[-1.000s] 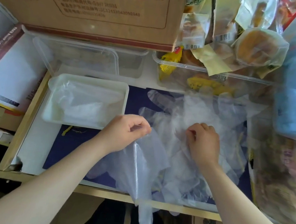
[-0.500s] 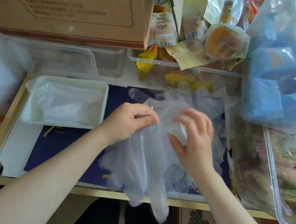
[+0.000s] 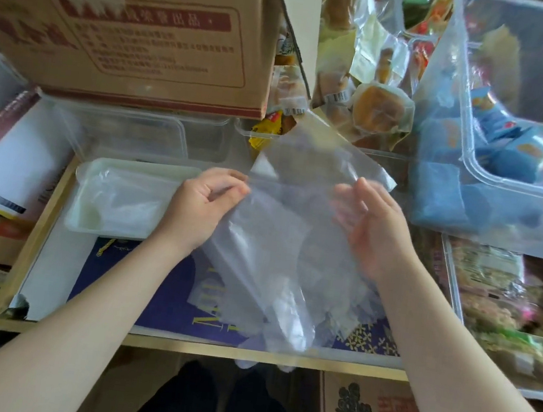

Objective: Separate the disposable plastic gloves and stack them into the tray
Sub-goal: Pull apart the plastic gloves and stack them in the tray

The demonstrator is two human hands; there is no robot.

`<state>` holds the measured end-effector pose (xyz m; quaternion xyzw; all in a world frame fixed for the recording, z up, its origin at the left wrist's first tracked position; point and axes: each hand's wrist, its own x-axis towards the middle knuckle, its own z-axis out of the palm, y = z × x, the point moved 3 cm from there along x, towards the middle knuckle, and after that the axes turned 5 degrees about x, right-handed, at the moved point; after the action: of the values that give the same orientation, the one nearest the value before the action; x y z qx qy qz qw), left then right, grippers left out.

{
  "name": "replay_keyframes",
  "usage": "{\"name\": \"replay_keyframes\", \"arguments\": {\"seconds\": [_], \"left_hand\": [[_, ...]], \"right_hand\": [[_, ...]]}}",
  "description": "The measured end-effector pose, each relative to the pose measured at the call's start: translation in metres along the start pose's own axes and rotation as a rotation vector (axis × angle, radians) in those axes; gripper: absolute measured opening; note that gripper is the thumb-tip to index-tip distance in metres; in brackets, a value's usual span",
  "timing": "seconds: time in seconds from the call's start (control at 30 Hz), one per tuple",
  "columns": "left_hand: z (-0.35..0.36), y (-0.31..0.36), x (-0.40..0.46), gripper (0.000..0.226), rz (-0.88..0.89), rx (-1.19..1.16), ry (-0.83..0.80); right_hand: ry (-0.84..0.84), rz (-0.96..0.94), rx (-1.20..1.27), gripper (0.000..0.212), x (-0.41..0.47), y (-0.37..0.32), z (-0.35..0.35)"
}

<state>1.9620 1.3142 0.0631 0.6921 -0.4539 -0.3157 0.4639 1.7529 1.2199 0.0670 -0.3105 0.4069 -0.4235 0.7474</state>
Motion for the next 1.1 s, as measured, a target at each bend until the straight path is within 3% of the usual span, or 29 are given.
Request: {"name": "replay_keyframes", "arguments": {"seconds": [0.1, 0.2, 0.3, 0.4, 0.57, 0.73, 0.97, 1.1], "left_hand": [[-0.021, -0.002, -0.002, 0.02, -0.094, 0.094, 0.182], [-0.039, 0.003, -0.004, 0.016, -0.156, 0.133, 0.364], [-0.045, 0.011, -0.004, 0.015, -0.184, 0.073, 0.493], [-0.041, 0.019, -0.001, 0.013, -0.216, -0.077, 0.544], [-0.002, 0.04, -0.003, 0.019, -0.166, -0.27, 0.34], [0.036, 0.061, -0.015, 0.031, -0.141, -0.337, 0.096], [0.045, 0.061, -0.021, 0.031, -0.171, -0.385, -0.041], [0.043, 0.058, -0.023, 0.064, -0.132, -0.458, -0.197]], "right_hand": [[0.128, -0.036, -0.129, 0.03, 0.001, -0.013, 0.0], [0.239, 0.002, -0.005, 0.024, 0.001, -0.023, -0.002], [0.21, 0.02, 0.186, 0.017, -0.007, -0.034, 0.005], [0.141, -0.131, 0.042, 0.024, -0.02, -0.047, 0.016], [-0.037, -0.435, -0.489, 0.023, -0.042, -0.033, 0.045], [-0.106, -0.572, -1.004, 0.022, -0.048, -0.006, 0.067], [-0.195, -0.595, -1.05, 0.009, -0.049, 0.008, 0.067], [-0.303, -0.618, -1.043, 0.024, -0.051, 0.007, 0.063]]}}
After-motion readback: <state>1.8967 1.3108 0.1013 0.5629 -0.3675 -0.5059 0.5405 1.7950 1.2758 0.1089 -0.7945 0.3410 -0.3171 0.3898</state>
